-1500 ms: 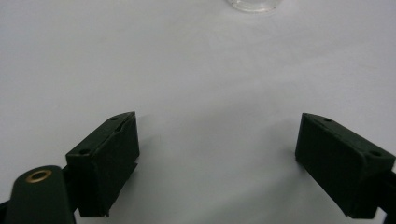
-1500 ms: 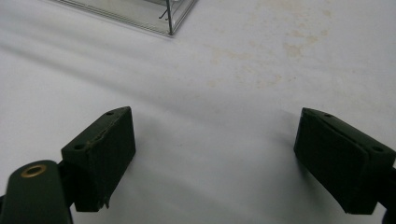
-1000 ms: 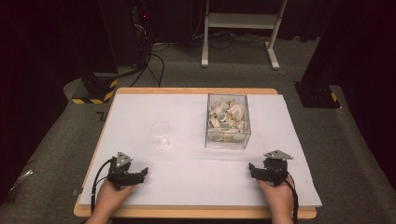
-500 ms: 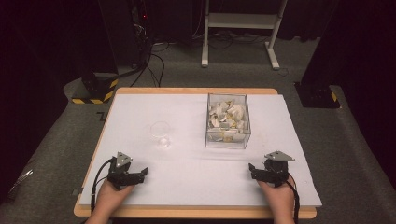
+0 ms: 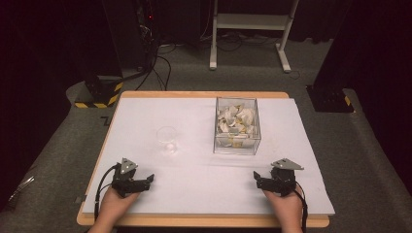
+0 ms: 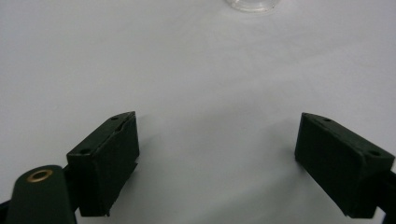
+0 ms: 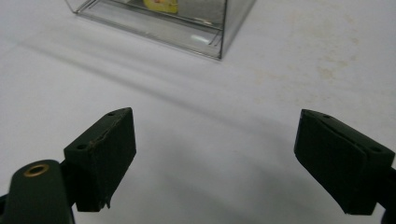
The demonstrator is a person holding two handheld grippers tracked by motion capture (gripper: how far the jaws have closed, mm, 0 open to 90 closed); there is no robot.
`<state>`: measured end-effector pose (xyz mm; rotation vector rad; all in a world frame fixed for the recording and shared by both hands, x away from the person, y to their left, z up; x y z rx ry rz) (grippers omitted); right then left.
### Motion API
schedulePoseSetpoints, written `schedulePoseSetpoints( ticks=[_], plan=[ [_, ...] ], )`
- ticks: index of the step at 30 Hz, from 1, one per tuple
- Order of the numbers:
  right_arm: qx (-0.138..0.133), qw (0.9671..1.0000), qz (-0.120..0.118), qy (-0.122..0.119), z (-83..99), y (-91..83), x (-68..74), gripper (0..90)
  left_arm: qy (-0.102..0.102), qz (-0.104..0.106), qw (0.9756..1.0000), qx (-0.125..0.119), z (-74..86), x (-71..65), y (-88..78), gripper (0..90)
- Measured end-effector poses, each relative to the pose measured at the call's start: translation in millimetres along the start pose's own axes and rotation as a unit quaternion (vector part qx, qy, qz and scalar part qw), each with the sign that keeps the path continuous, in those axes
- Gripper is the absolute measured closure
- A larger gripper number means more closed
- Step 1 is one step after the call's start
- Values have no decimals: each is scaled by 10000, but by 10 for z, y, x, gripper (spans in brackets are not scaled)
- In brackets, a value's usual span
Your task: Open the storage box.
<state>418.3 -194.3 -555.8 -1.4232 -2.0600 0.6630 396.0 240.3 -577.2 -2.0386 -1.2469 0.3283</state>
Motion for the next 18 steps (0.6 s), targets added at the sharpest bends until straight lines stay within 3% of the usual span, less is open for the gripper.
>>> schedulePoseSetpoints(
  ticks=[18],
  plan=[
    [-214,9989,-215,-356,-2,-23,355,131,-11,-10,10000,-10,-1,-2,0,143]
  ],
)
Point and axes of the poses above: each handheld gripper's, and its own axes: y roughly forward along the jaws, z roughly out of its underside, x roughly to its left, the point moved 10 cm from there along y, roughly forward along the jaws, and after that the axes turned 11 degrees about y, right-handed, at the moved point
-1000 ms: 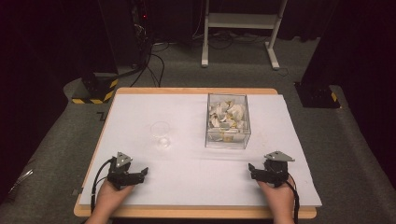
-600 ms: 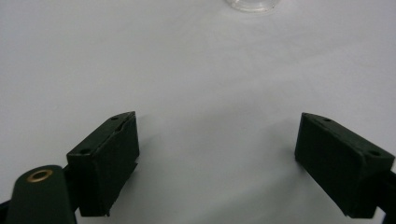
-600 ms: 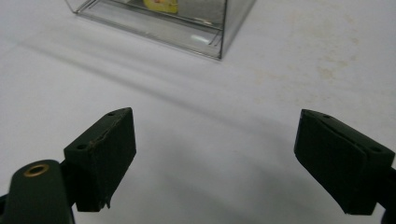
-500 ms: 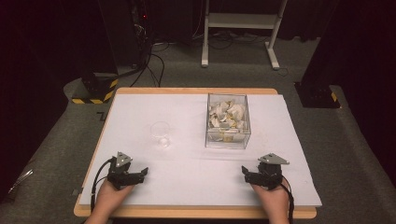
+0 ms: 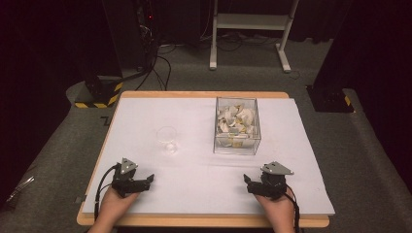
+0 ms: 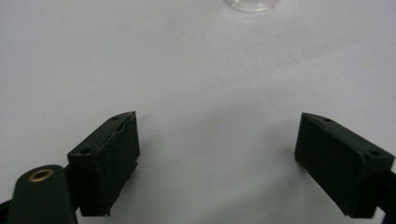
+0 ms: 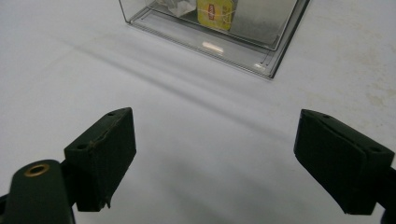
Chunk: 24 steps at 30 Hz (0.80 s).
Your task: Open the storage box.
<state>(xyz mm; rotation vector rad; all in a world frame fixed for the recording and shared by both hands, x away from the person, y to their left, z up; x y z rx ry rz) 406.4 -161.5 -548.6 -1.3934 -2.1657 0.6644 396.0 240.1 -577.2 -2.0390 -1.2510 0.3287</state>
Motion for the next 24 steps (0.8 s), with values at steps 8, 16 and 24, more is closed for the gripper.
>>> schedulePoseSetpoints(
  ticks=[8,16,24],
  plan=[
    [34,9999,-137,-66,28,47,70,135,5,2,10000,2,1,0,-1,143],
    [-34,9997,-229,-104,-50,97,186,139,12,-8,10000,3,-1,1,1,142],
    [17,9989,-361,-285,-105,174,296,162,25,10,10000,8,-1,0,1,142]
  ],
)
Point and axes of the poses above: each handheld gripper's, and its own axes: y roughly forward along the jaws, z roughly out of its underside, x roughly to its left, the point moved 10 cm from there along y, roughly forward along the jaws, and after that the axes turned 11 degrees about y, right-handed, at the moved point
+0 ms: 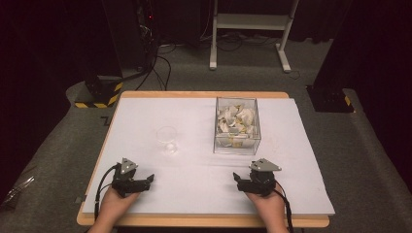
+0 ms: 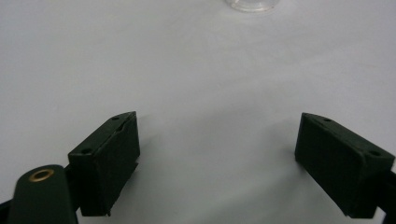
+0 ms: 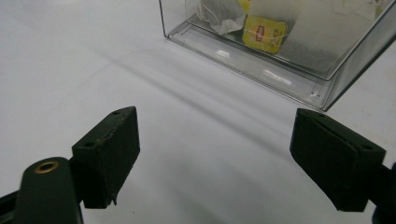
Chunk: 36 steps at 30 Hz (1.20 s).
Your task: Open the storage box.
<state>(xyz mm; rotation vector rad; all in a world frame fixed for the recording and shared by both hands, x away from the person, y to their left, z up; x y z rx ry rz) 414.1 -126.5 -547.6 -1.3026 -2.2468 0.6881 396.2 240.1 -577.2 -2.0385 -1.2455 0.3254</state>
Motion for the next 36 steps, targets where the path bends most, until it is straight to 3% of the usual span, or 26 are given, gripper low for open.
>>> schedulePoseSetpoints(
  ticks=[9,22,36],
  plan=[
    [-105,9997,107,218,-132,30,-47,159,12,5,10000,-5,-2,0,1,142],
    [-193,9995,137,222,-364,123,-50,163,10,-4,10000,3,-1,-1,0,143],
    [-150,9985,211,481,-514,202,-122,153,11,-2,10000,1,-2,-1,1,143]
  ],
)
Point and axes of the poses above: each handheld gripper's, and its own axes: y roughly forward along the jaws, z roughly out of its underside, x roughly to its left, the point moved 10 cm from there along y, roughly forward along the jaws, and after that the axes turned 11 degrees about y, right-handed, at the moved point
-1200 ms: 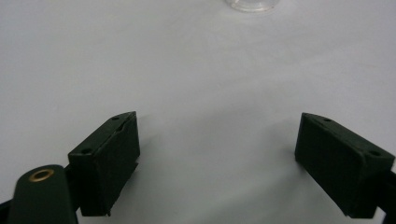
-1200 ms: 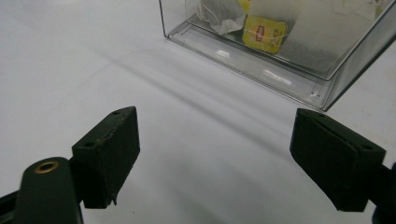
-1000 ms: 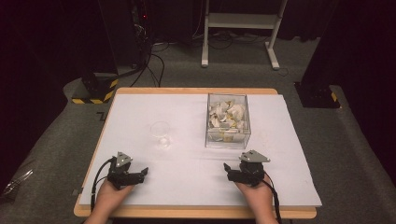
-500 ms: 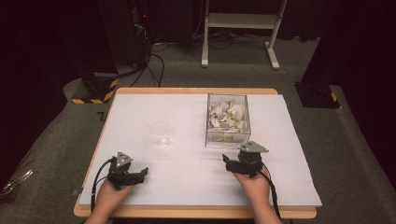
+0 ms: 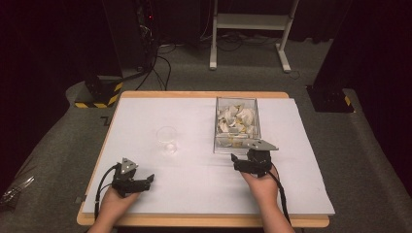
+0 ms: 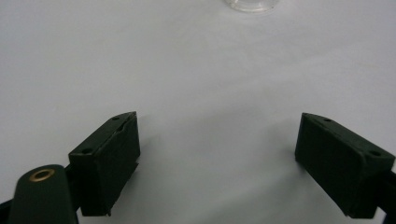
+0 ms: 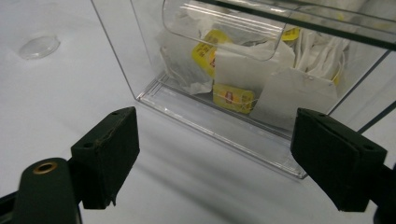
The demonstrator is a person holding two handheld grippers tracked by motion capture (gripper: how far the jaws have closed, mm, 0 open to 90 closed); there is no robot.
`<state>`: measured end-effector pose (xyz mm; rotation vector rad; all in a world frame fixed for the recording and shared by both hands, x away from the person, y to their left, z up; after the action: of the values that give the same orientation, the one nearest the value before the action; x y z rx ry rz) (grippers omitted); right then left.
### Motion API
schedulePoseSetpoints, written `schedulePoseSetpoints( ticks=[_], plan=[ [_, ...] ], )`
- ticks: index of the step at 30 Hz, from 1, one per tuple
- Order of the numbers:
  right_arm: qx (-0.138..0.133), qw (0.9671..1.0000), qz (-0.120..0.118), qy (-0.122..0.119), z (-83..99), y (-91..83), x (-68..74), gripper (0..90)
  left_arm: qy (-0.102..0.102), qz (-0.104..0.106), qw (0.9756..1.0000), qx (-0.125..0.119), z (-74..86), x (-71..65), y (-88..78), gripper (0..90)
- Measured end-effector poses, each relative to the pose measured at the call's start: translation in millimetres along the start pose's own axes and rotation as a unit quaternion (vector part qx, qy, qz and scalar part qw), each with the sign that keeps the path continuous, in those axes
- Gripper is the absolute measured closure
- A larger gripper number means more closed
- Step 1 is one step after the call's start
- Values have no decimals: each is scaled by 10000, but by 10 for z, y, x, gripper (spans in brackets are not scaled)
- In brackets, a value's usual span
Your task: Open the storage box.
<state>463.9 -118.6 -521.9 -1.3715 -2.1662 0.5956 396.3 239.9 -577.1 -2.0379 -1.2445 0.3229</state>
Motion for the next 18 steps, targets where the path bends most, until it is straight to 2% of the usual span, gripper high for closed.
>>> schedulePoseSetpoints(
  ticks=[3,4,8,10,11,18],
  plan=[
    [16,10000,-63,65,-17,20,0,143,3,1,10000,1,0,0,0,143],
    [59,9997,-171,176,-21,46,5,139,1,0,10000,0,0,0,0,143],
    [33,9997,-108,202,-47,69,-8,146,3,-7,10000,-5,-1,1,0,143],
    [-52,9999,-8,108,-70,79,-16,155,1,-6,10000,-6,-1,0,1,143],
    [-97,9999,5,137,-90,83,-8,174,2,-7,10000,-6,-1,1,1,143],
    [-186,9997,-34,157,-172,116,23,222,-1,0,10000,1,1,-1,-1,143]
  ],
)
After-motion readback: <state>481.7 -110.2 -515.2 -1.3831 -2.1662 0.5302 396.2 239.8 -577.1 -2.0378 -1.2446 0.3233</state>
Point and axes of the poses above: each handheld gripper's, and its own axes: y roughly forward along the jaws, z roughly out of its underside, x roughly to its left, the point moved 10 cm from there along y, roughly forward along the jaws, and after that the axes turned 11 degrees about y, right-handed, at the moved point
